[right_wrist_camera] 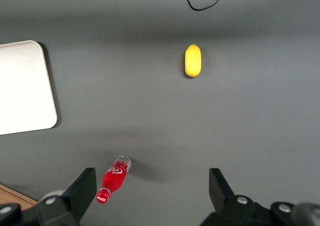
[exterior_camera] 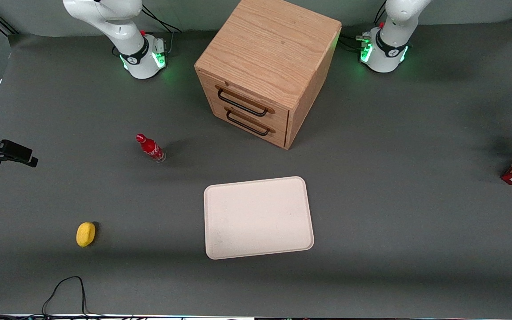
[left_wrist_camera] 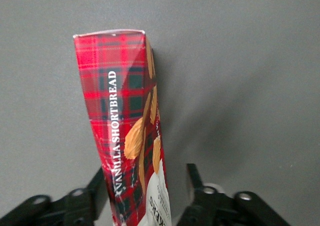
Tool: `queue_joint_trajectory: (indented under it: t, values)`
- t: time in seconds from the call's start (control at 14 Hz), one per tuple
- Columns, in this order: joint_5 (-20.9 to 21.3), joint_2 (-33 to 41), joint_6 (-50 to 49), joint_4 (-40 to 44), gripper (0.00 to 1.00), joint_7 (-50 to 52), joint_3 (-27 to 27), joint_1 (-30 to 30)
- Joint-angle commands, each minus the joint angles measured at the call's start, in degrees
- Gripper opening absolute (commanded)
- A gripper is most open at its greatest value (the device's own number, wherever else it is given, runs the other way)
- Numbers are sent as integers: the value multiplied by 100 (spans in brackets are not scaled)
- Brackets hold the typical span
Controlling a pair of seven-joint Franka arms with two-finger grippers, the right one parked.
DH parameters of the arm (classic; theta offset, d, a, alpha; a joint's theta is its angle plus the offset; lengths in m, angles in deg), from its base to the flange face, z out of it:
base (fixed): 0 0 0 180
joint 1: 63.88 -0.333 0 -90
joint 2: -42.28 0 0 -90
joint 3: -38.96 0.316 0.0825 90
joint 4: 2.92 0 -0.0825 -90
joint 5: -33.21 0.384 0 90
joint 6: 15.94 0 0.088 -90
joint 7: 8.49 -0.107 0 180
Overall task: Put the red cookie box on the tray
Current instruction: 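Lower the left gripper onto the box and close on its end, then lift the gripped shortbread box up off the table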
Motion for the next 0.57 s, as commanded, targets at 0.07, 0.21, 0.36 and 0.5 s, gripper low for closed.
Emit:
queue_joint_trajectory:
  t: [0.07, 0.21, 0.36, 0.5]
  values:
    - [-109, 19, 55, 0, 0, -17, 39, 13]
    - [-109, 28, 38, 35, 0, -8, 39, 39]
    - [-109, 98, -85, 228, 0, 1, 39, 39]
    - [-109, 299, -609, 578, 0, 36, 39, 39]
